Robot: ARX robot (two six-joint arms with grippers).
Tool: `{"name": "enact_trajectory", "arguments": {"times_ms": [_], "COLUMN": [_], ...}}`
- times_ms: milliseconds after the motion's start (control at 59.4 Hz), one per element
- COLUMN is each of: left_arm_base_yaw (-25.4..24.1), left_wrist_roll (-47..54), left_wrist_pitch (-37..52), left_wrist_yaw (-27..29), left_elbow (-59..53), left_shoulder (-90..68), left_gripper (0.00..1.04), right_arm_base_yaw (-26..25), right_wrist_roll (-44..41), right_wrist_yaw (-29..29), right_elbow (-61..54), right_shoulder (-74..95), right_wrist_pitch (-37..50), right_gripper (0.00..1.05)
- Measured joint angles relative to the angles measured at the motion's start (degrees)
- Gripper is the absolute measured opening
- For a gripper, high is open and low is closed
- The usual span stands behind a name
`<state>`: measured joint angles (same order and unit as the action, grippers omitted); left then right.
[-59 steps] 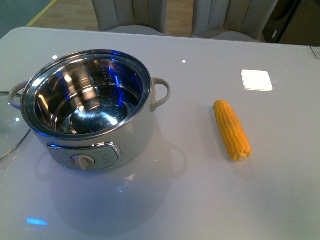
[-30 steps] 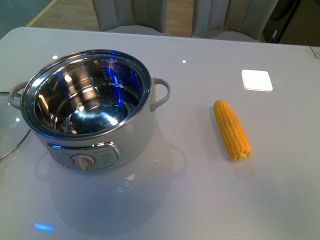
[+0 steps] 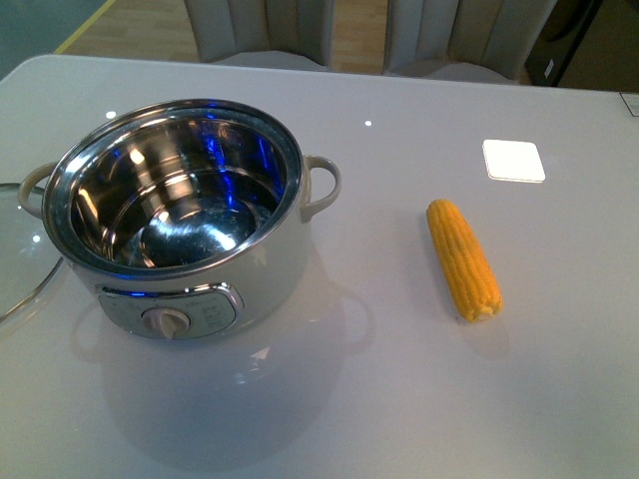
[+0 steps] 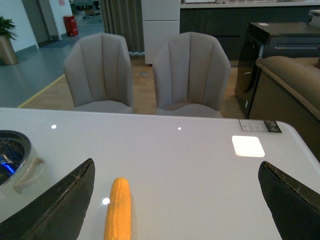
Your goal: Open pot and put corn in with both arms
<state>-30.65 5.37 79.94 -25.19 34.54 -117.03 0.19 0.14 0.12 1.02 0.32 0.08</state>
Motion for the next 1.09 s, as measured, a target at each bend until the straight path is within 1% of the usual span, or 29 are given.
{"name": "enact_trajectory", "arguments": {"times_ms": [118,152,185,253,404,556,741,910,1095], "left_arm_base_yaw": [0.2,0.7,1.0,2.1,3.2,4.3,6.8,8.5,9.1], "left_wrist_roll": [-0.4,-1.6,-3.4,-5.2,-7.9,-10.0,-12.5,-14.6,-15.4], "left_wrist_pitch": [0.0,-0.3,-1.1,-2.5,-6.5,-12.1,-22.1,-27.0,-30.5], "left_wrist_yaw": [0.1,1.5,2.3,2.0,3.1,3.9,5.2,5.8,6.3], "left_elbow": [-1.9,-4.5,-9.5,-14.9,-18.3,-21.8,-25.9,-28.3,-29.2], "left_shoulder": [1.1,3.7,9.2,18.9,30.6,38.9,53.2,59.1,60.2], "left_gripper": [0.98,0.98,0.98,0.98,0.98,0.98,0.98,0.98,0.98], "right_arm_base_yaw": [0.0,0.0,0.0,0.0,0.0,0.0,0.0,0.0,0.0], "right_wrist_roll": [0.0,0.0,0.0,0.0,0.0,0.0,0.0,0.0,0.0], "right_wrist_yaw": [0.0,0.0,0.0,-0.2,0.0,0.0,0.0,0.0,0.0], "right_elbow": [0.0,0.0,0.0,0.0,0.0,0.0,0.0,0.0,0.0], "right_shoulder": [0.0,0.0,-0.1,0.1,-0.1,-0.1,-0.1,-0.1,-0.1], "right_wrist_pitch": [0.0,0.0,0.0,0.0,0.0,0.0,0.0,0.0,0.0], "right_gripper": [0.96,0.96,0.96,0.96,0.96,0.96,0.96,0.96,0.96]}}
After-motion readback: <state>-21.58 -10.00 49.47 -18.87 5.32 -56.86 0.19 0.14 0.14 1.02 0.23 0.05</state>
